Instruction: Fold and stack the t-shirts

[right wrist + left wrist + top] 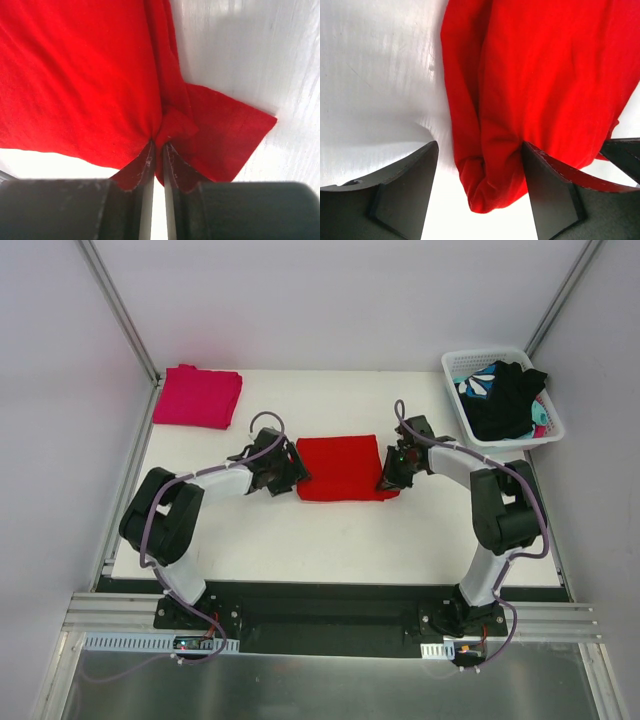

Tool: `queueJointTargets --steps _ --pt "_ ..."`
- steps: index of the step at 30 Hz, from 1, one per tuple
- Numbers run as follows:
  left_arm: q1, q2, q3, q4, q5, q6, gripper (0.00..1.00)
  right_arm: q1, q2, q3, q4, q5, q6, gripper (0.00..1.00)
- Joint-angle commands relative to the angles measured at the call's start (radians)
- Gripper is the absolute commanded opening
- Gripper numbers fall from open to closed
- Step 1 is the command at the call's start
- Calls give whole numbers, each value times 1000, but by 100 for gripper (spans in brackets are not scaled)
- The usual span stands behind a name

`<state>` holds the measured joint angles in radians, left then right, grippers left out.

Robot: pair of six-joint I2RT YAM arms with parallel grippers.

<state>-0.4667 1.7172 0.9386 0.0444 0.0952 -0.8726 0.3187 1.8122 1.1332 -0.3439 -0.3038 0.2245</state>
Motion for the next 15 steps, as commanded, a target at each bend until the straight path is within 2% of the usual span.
queueJointTargets --steps 1,9,15 --pt "-27 -83 -30 -5 -14 -32 67 16 -76 -29 3 -9 9 13" --pt "-115 -126 -52 -40 -57 -57 69 34 -148 -18 -79 43 -25 21" --pt "-147 -156 -52 -40 -66 -71 69 83 -194 134 -194 69 -37 22"
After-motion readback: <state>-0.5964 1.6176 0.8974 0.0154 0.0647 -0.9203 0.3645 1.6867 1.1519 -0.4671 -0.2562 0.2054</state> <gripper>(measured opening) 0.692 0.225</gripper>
